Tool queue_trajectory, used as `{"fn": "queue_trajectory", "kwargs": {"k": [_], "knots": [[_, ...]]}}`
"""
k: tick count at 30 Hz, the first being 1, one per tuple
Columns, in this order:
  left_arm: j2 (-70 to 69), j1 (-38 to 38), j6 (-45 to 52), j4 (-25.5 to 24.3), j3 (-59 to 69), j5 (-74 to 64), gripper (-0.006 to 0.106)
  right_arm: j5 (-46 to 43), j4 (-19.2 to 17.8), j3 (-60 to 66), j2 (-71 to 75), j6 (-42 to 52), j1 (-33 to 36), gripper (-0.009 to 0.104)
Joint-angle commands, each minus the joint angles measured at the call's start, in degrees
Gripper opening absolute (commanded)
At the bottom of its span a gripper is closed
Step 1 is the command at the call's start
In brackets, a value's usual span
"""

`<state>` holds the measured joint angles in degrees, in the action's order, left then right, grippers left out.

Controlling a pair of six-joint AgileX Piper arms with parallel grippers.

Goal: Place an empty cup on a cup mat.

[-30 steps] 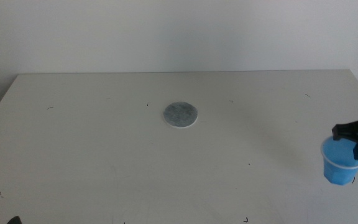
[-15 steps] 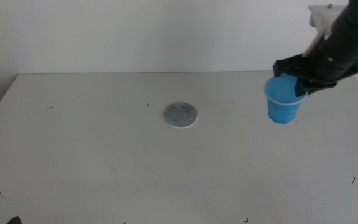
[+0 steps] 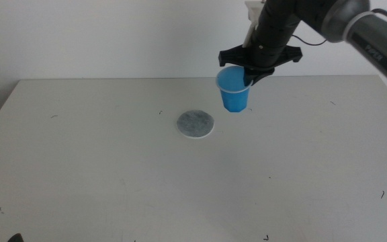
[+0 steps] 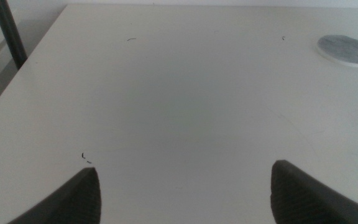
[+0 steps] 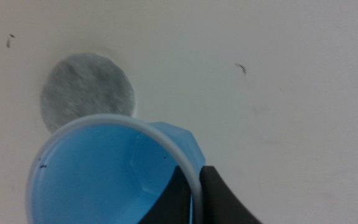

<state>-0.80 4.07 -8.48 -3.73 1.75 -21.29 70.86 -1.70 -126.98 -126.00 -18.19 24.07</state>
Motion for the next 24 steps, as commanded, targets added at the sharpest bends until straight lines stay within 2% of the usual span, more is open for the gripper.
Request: {"fn": "queue_trajectory", "kwargs": {"k": [1,10,24], "knots": [[-0.7,-0.1,-0.6,0.0,-0.3,3.8,0.105,3.0,0.6,-7.7,-0.5,0.1,0.8,0.001],[-0.7,-0.1,-0.6,0.0,-0.3,3.8,0.105,3.0,5.3,-22.5,-12.6,0.0,2.7,0.001],[-0.7,-0.1,-0.6,0.0,-0.3,3.8,0.105,0.1,7.1,-23.2,-16.6,0.3,3.6,0.001]]}}
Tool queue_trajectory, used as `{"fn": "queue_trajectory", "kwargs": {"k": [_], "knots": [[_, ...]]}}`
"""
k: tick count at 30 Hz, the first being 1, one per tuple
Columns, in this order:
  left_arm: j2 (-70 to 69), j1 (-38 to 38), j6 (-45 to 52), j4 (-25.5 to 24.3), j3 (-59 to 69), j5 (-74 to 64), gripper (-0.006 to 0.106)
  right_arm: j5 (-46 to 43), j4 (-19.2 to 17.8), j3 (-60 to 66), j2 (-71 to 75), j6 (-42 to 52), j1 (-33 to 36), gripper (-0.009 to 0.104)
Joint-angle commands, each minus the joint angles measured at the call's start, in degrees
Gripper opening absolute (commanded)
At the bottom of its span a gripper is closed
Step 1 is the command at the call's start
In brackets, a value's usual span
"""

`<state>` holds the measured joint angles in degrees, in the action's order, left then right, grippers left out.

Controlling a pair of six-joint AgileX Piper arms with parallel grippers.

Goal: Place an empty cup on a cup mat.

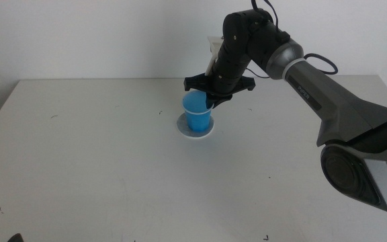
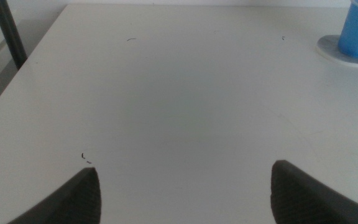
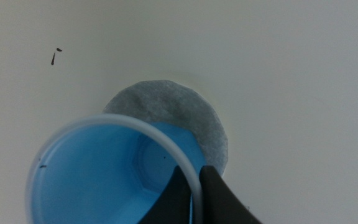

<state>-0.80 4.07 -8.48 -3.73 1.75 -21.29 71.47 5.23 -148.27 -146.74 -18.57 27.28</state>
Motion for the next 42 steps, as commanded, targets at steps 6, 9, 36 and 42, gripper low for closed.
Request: {"fn": "queue_trajectory", "kwargs": {"k": [6,9,36,42], "knots": [[-0.7,-0.1,-0.6,0.0,-0.3,3.8,0.105,-0.8,-0.6,-1.9,4.2,1.3,0.4,0.003],[-0.7,-0.1,-0.6,0.0,-0.3,3.8,0.105,-0.8,-0.8,-1.9,4.2,1.3,0.4,0.011],[-0.7,-0.1,-0.6,0.0,-0.3,3.8,0.105,2.3,-6.1,19.9,31.3,4.7,-1.7,0.075],[-0.7,-0.1,-0.6,0.0,-0.3,3.8,0.105,-5.2,-6.0,40.7,47.9,3.6,-4.6,0.075]]}}
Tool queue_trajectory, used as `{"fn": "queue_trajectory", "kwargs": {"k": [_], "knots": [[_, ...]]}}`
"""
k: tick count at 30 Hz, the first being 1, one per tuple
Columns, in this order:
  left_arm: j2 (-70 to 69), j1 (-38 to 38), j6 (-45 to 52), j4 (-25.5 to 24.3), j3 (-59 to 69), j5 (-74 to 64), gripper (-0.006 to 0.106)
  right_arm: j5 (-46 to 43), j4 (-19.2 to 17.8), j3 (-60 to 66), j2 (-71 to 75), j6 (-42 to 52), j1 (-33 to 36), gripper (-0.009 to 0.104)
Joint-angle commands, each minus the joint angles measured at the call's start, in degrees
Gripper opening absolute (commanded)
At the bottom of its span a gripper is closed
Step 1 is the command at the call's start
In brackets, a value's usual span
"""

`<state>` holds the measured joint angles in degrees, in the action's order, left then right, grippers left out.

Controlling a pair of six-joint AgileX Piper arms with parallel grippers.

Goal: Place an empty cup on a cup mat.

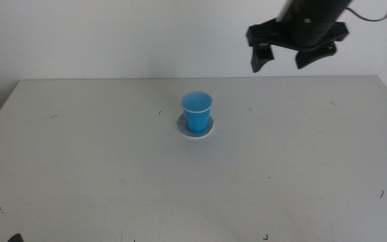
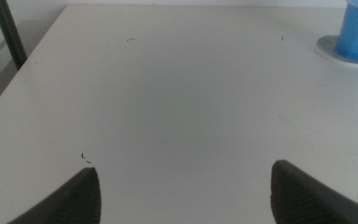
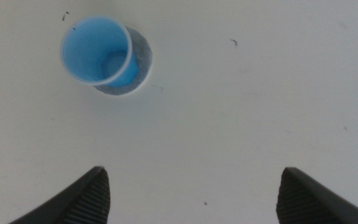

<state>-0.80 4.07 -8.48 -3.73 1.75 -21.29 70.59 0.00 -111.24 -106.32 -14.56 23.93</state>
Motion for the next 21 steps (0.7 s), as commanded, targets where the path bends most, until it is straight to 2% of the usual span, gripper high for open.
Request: {"fn": "queue_trajectory", "kwargs": {"k": [1,9,14,17,21], "knots": [[-0.7,-0.1,-0.6,0.0,-0.3,3.8,0.105,-6.3,-0.7,7.6,10.6,-0.8,-1.8,0.075],[-0.7,-0.1,-0.6,0.0,-0.3,3.8,0.105,-23.7,-0.8,35.4,33.7,-1.1,-7.5,0.075],[-0.7,-0.1,-0.6,0.0,-0.3,3.8,0.105,-34.8,-0.8,50.4,47.0,5.5,-9.5,0.078],[-0.7,-0.1,-0.6,0.0,-0.3,3.8,0.105,-40.0,-2.3,57.2,53.1,10.2,-9.5,0.083],[-0.7,-0.1,-0.6,0.0,-0.3,3.8,0.105,-46.5,-2.6,65.5,59.8,12.0,-9.5,0.087]]}}
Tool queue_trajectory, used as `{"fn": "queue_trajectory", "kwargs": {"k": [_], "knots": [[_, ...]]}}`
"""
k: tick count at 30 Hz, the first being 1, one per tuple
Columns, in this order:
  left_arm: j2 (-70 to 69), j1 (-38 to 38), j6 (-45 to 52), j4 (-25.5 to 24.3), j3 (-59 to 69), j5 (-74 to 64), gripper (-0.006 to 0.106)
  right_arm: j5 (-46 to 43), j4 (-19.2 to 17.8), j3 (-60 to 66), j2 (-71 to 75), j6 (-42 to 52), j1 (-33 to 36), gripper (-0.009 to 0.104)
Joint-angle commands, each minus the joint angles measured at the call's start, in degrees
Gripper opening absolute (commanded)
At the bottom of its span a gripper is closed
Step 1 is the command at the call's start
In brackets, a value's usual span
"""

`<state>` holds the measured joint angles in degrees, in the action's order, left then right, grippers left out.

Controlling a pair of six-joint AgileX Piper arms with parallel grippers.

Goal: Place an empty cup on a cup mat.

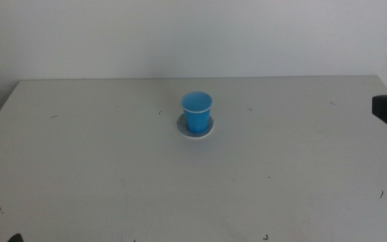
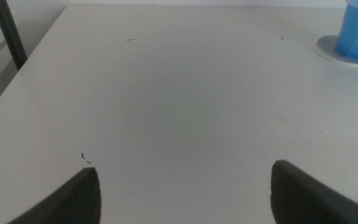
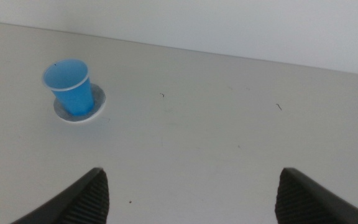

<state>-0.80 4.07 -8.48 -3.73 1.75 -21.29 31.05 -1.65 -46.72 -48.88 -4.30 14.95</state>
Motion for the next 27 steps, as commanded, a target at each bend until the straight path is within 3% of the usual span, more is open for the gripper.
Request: {"fn": "queue_trajectory", "kwargs": {"k": [1,7,12,20,27], "knots": [[-0.7,-0.1,-0.6,0.0,-0.3,3.8,0.105,-10.4,-0.9,3.5,4.9,2.3,-0.5,0.088],[-0.7,-0.1,-0.6,0.0,-0.3,3.8,0.105,-22.1,-2.8,16.9,18.1,2.1,-0.5,0.092],[-0.7,-0.1,-0.6,0.0,-0.3,3.8,0.105,-22.7,-3.9,23.5,25.4,0.6,-1.2,0.092],[-0.7,-0.1,-0.6,0.0,-0.3,3.8,0.105,-22.5,-4.3,27.6,33.3,-1.8,-9.1,0.092],[-0.7,-0.1,-0.6,0.0,-0.3,3.8,0.105,-22.4,-5.1,33.5,37.7,-1.8,-9.4,0.092]]}}
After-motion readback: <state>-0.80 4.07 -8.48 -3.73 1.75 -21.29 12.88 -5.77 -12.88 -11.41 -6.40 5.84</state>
